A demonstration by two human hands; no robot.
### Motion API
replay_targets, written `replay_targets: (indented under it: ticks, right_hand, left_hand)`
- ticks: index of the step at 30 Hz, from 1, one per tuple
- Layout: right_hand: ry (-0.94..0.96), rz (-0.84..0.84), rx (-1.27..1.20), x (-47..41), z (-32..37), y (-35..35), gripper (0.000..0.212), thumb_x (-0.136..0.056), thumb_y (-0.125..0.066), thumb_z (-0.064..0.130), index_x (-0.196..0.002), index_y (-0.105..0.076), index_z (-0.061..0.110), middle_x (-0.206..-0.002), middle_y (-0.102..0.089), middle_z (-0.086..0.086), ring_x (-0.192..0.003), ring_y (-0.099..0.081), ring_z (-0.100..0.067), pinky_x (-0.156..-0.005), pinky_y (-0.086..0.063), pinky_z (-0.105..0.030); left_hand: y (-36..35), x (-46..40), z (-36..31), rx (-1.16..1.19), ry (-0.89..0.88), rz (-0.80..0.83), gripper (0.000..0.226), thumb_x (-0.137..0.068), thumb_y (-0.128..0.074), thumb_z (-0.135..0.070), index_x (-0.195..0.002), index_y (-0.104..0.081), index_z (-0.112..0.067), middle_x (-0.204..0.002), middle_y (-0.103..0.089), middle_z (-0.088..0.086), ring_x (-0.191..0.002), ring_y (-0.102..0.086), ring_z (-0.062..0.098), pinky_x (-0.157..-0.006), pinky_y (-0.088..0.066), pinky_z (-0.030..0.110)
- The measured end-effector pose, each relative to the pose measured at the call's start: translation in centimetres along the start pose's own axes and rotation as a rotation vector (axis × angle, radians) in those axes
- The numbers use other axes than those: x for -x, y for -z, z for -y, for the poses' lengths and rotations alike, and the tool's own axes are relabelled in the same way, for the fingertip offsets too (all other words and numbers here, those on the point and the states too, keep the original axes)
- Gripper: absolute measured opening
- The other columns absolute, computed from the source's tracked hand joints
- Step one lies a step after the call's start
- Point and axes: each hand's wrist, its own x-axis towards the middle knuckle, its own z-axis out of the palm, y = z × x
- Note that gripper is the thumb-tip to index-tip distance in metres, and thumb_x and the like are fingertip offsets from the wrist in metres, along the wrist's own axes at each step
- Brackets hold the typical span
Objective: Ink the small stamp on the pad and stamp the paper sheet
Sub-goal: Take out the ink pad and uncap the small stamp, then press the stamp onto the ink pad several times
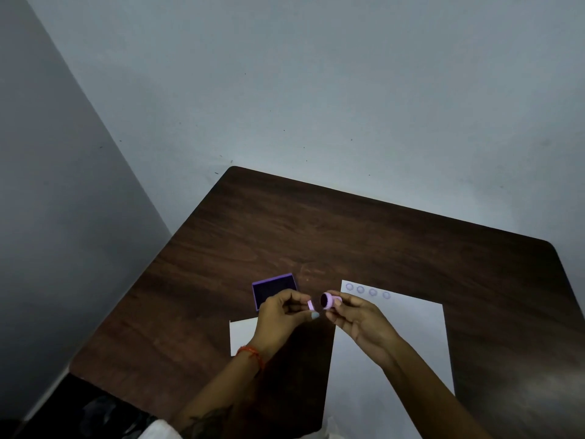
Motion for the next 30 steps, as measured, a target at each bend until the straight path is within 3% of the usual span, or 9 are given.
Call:
replay_targets:
  ticks: [3,6,10,15,17,19,21,26,30]
  right_hand:
    - [-0.063,0.034,-0.254,0.4,0.1,0.4,0.026,-0.087,-0.051,-0.006,-0.081,-0.073,0.005,-0.078,-0.077,-0.010,-0.069,-0.074,-0.018,-0.059,-0.061,-0.023]
    - [-0.070,0.060,-0.358,0.6,0.0,0.8,0.041,-0.087,-0.047,-0.008,-0.063,-0.076,0.007,-0.069,-0.077,-0.009,-0.062,-0.073,-0.016,-0.057,-0.060,-0.022]
    - [-0.053,0.073,-0.413,0.7,0.0,0.9,0.046,-0.088,-0.043,-0.008,-0.060,-0.076,0.006,-0.067,-0.076,-0.011,-0.059,-0.072,-0.016,-0.053,-0.060,-0.022]
    - [-0.054,0.086,-0.453,0.8,0.2,0.6,0.044,-0.089,-0.043,-0.007,-0.063,-0.076,0.005,-0.069,-0.076,-0.012,-0.061,-0.073,-0.018,-0.051,-0.059,-0.023]
    - [-0.063,0.138,-0.483,1.1,0.5,0.2,0.016,-0.072,-0.068,-0.010,-0.067,-0.076,0.003,-0.074,-0.077,-0.013,-0.065,-0.074,-0.020,-0.052,-0.060,-0.025]
    - [-0.049,0.176,-0.505,0.8,0.4,0.2,0.046,-0.030,-0.092,-0.002,-0.074,-0.076,0.001,-0.080,-0.077,-0.016,-0.070,-0.074,-0.023,-0.053,-0.060,-0.027]
    - [-0.048,0.179,-0.491,0.6,0.2,0.5,0.063,-0.017,-0.095,0.003,-0.077,-0.075,0.001,-0.083,-0.076,-0.017,-0.074,-0.074,-0.024,-0.055,-0.061,-0.028]
    - [-0.049,0.118,-0.391,-0.2,0.6,-0.1,0.020,-0.074,-0.063,-0.006,-0.092,-0.068,0.003,-0.084,-0.077,-0.012,-0.076,-0.074,-0.019,-0.062,-0.061,-0.024]
    - [-0.007,0.060,-0.156,-1.7,0.4,-1.5,0.021,-0.087,-0.053,-0.003,-0.100,-0.068,0.005,-0.093,-0.074,-0.008,-0.086,-0.071,-0.016,-0.069,-0.059,-0.020]
  left_hand:
    - [-0.2,-0.3,0.7,-0.022,0.067,0.039,0.034,-0.074,-0.071,-0.001,-0.103,-0.062,-0.017,-0.103,-0.068,0.000,-0.095,-0.065,0.009,-0.074,-0.053,0.015]
    - [-0.8,-0.7,1.8,-0.126,0.082,0.067,0.035,-0.078,-0.069,-0.007,-0.110,-0.060,-0.016,-0.108,-0.065,-0.002,-0.100,-0.062,0.011,-0.086,-0.049,0.019]
    - [-1.5,-0.9,2.8,-0.363,-0.036,0.083,0.021,-0.081,-0.067,-0.013,-0.102,-0.067,-0.014,-0.109,-0.069,0.002,-0.099,-0.061,0.012,-0.096,-0.047,0.027]
    - [-2.0,-1.1,3.3,-0.533,-0.196,0.078,0.012,-0.082,-0.065,-0.016,-0.091,-0.071,-0.012,-0.099,-0.073,0.005,-0.086,-0.060,0.008,-0.087,-0.048,0.022]
    - [-2.0,-1.2,3.5,-0.569,-0.223,0.066,0.012,-0.082,-0.065,-0.016,-0.090,-0.071,-0.010,-0.099,-0.073,0.007,-0.084,-0.060,0.009,-0.086,-0.050,0.023]
    - [-1.9,-1.4,3.8,-0.605,-0.221,0.061,0.017,-0.080,-0.067,-0.015,-0.097,-0.069,-0.013,-0.105,-0.071,0.005,-0.093,-0.062,0.013,-0.091,-0.050,0.025]
    - [-1.6,-1.3,3.9,-0.619,-0.197,0.049,0.029,-0.079,-0.069,-0.016,-0.107,-0.065,-0.016,-0.115,-0.066,0.002,-0.104,-0.059,0.015,-0.094,-0.045,0.023]
    - [1.5,-1.1,3.1,-0.651,-0.310,-0.231,0.041,-0.079,-0.067,-0.015,-0.119,-0.057,-0.021,-0.127,-0.057,0.000,-0.117,-0.047,0.015,-0.096,-0.033,0.019]
    - [5.4,-2.1,3.5,-0.723,-0.222,-0.362,0.065,-0.076,-0.071,-0.024,-0.134,-0.042,-0.018,-0.144,-0.044,0.004,-0.137,-0.032,0.023,-0.114,-0.025,0.040]
